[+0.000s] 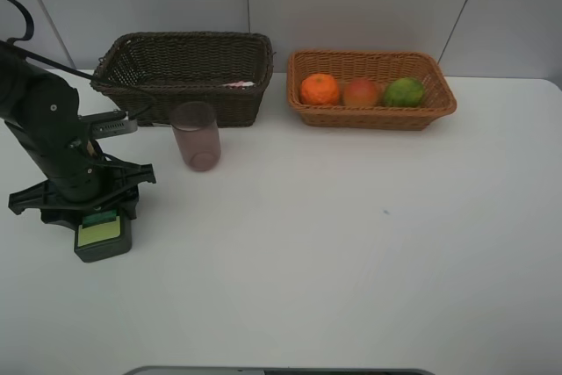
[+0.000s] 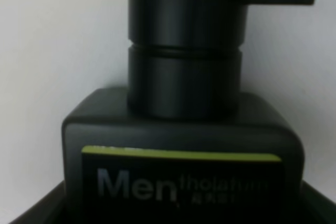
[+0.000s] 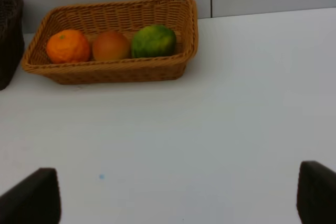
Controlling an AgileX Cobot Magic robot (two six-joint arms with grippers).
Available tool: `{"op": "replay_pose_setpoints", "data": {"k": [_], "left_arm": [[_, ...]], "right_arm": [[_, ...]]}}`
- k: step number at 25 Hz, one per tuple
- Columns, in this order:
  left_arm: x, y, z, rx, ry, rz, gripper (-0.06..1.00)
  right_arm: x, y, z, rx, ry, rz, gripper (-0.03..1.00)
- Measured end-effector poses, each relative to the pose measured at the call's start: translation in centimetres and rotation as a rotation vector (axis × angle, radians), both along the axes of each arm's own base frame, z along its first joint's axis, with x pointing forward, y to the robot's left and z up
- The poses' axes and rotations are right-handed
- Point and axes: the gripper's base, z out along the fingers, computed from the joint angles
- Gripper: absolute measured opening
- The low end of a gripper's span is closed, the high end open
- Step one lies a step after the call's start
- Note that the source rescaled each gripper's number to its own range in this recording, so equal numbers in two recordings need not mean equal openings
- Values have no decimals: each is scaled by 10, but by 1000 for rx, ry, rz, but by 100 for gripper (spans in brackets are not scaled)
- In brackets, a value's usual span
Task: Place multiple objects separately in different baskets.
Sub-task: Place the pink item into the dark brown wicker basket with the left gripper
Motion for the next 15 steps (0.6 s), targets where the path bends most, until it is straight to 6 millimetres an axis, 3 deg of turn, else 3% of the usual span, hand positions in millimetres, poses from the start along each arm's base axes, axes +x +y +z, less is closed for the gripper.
{"op": "replay_pose_setpoints", "data": {"k": [15], "left_arm": [[0,0,0,4,-1,-6,81]], "right_arm": [[0,0,0,0,0,0,100]]}}
